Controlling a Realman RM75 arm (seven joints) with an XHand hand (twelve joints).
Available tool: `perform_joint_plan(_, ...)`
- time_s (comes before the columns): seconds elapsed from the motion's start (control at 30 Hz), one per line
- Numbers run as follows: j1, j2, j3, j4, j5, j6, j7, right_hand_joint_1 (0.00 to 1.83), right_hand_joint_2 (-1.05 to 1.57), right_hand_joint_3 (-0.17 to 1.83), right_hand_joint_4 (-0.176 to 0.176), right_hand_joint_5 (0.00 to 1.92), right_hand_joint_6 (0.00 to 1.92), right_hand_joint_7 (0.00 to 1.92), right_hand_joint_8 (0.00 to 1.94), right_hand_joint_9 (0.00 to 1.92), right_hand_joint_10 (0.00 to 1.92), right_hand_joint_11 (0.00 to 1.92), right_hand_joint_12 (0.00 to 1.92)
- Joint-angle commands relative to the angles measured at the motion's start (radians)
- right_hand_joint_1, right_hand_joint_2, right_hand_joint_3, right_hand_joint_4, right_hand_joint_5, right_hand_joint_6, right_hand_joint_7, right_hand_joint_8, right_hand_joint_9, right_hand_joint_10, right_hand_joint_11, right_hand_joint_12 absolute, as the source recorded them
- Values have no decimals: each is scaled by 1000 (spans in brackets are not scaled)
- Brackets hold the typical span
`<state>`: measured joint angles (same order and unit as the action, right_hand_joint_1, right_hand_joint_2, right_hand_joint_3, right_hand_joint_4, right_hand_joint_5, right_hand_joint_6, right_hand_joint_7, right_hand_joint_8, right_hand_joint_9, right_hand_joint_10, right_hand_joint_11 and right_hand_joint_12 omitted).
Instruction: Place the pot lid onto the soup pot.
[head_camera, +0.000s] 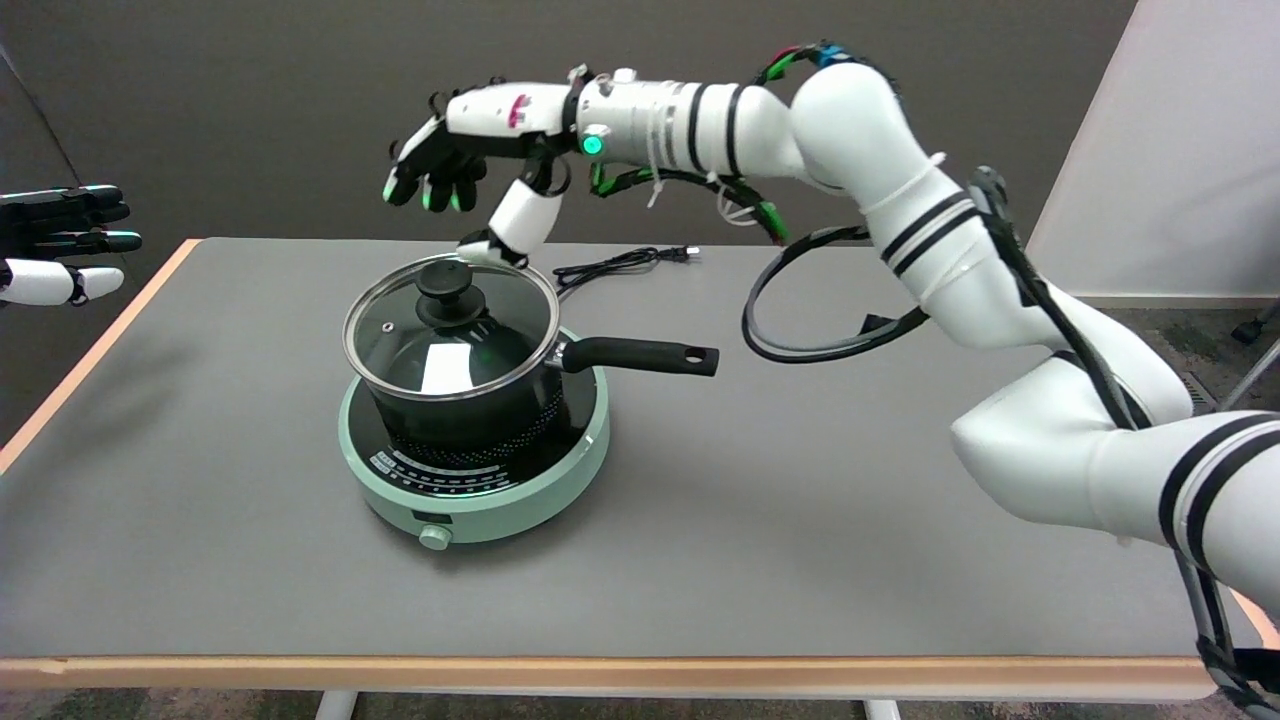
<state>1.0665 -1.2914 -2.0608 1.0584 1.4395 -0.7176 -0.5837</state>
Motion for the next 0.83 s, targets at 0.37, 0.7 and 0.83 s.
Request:
perform_joint_plan(0.37,-463,301,613,459,207,179,34,892,605,855,110,619,293,855,363,838,755,626,1484)
perform_joint_plan(0.7,-655,447,764,412,646,189,37,801,677,788,81,636,312,822,316,819,740,545,1558)
perform_joint_plan(0.83,-701,471,808,340,859,186,30,706,724,772,38,599,286,679,250,683,511,503,1297)
